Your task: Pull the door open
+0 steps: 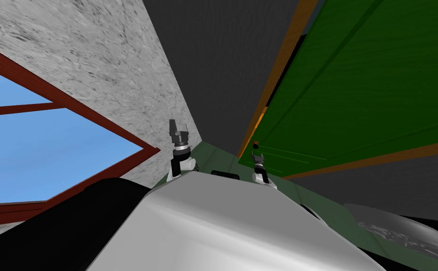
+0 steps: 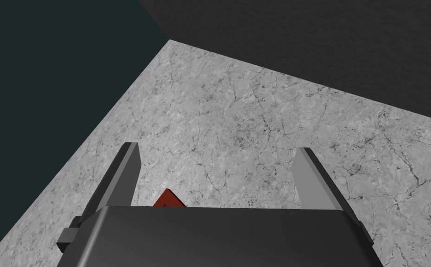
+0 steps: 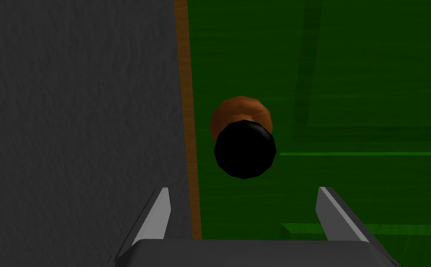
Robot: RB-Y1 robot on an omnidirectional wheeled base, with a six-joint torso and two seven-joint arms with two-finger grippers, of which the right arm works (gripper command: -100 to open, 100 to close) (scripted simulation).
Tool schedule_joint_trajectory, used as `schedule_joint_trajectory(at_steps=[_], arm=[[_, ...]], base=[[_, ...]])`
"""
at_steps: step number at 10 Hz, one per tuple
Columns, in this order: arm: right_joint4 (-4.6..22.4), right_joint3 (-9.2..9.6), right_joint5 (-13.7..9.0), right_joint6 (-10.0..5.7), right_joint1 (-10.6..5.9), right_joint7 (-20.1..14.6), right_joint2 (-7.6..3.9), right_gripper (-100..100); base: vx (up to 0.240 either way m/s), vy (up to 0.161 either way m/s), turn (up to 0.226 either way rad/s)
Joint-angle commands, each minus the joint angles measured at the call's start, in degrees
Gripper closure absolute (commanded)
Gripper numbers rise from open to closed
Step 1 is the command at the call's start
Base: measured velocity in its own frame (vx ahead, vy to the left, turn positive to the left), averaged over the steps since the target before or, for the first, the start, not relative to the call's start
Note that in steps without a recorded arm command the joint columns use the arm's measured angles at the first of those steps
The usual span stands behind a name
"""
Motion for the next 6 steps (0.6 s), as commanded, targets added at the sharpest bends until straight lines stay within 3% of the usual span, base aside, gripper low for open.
schedule_joint_trajectory(at_steps=[1,4,6], arm=[[0.86,-0.44,-0.35,-0.74,0.31,-1.33,-1.18,-100],[1.79,-1.23,-0.97,-1.86,1.33,-3.48,-3.35,-100],[1.10,-1.30,-1.02,-1.42,1.63,-3.34,-3.51,-100]], base=[[0.212,0.013,0.130],[0.217,0.003,0.115],[0.110,-0.009,0.034]])
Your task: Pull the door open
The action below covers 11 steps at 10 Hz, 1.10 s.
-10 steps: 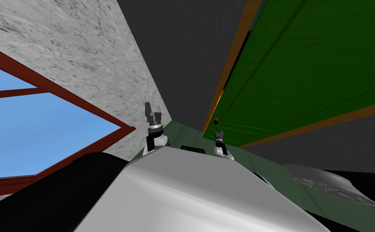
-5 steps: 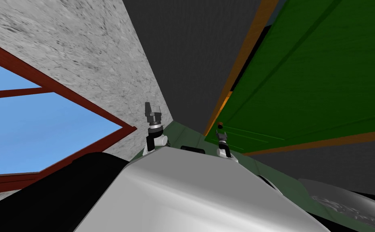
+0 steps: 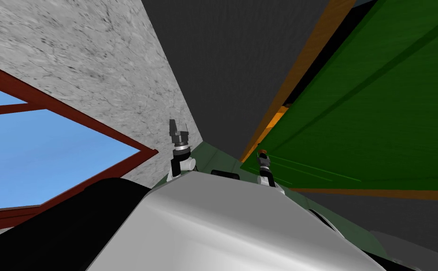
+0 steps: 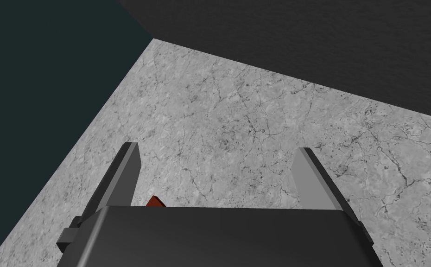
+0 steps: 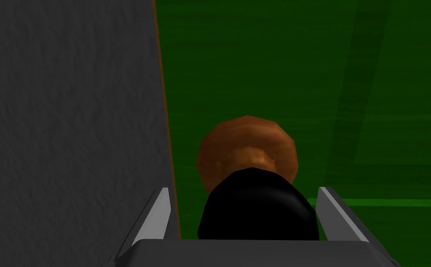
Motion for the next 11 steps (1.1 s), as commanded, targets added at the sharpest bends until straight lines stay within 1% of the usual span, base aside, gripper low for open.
schedule_joint_trajectory(at_steps=[1,6,7,11], arm=[[-0.19,0.00,0.00,0.16,0.09,0.13,0.02,100],[-0.19,0.00,0.00,0.16,0.09,0.13,0.02,100],[-0.32,1.08,0.49,-0.30,0.69,-1.18,-0.87,100],[-1.00,3.94,1.77,-1.87,2.01,-4.60,-2.98,100]], base=[[-0.003,-0.005,-0.024],[-0.012,-0.001,0.002],[-0.121,-0.027,0.101],[-0.217,-0.039,0.105]])
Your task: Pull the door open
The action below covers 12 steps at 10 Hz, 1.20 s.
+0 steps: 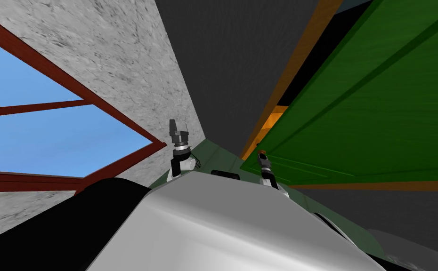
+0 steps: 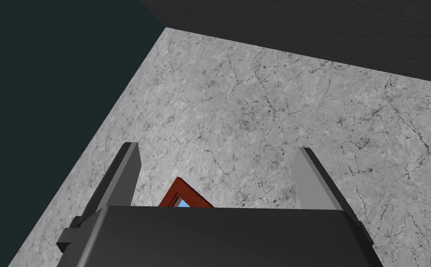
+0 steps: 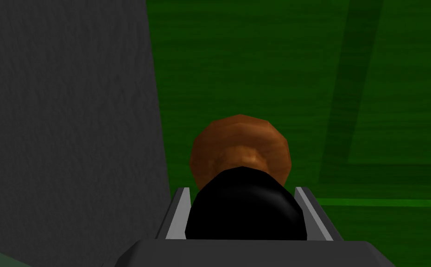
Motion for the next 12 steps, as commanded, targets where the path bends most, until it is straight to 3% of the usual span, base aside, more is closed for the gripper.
schedule_joint_trajectory(at_steps=[1,4,5,6,12], arm=[[-0.57,1.64,0.72,-1.08,0.91,-1.99,-1.03,100],[-1.09,3.82,1.70,-2.27,1.92,-4.60,-2.64,100],[-0.83,3.50,1.55,-1.91,1.79,-4.00,-2.18,100],[-0.90,4.92,2.12,-3.23,2.69,-5.39,-3.16,100],[-1.02,9.30,3.79,-8.47,5.32,-10.10,-7.15,100]], base=[[-0.251,-0.044,0.125],[-0.237,-0.074,0.099],[-0.107,-0.027,0.029],[-0.144,-0.023,0.115],[-0.224,-0.056,0.106]])
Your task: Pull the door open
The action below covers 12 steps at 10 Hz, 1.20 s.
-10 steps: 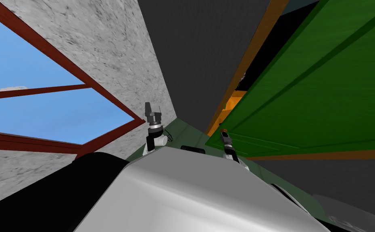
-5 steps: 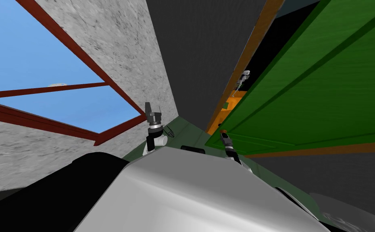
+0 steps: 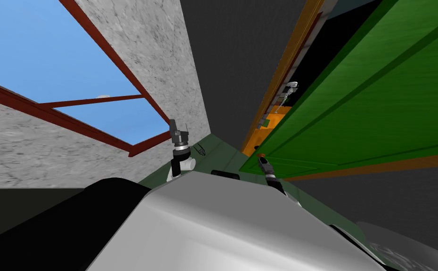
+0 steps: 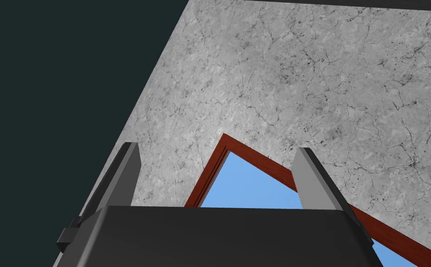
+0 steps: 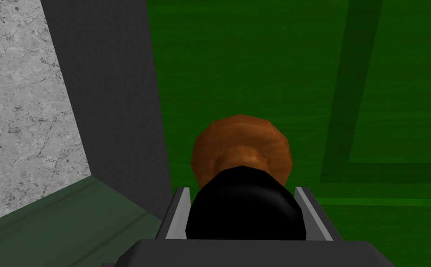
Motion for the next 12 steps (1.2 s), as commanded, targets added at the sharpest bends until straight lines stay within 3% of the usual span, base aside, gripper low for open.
schedule_joint_trajectory(at_steps=[1,2,12], arm=[[-0.38,1.09,0.41,-1.42,0.81,-1.21,-1.03,100],[-0.13,0.72,0.28,-0.69,0.38,-0.69,-0.58,100],[2.47,3.91,1.64,-7.45,2.35,-4.61,-3.35,100]], base=[[-0.237,-0.080,0.089],[-0.103,-0.033,0.022],[-0.196,-0.075,0.147]])
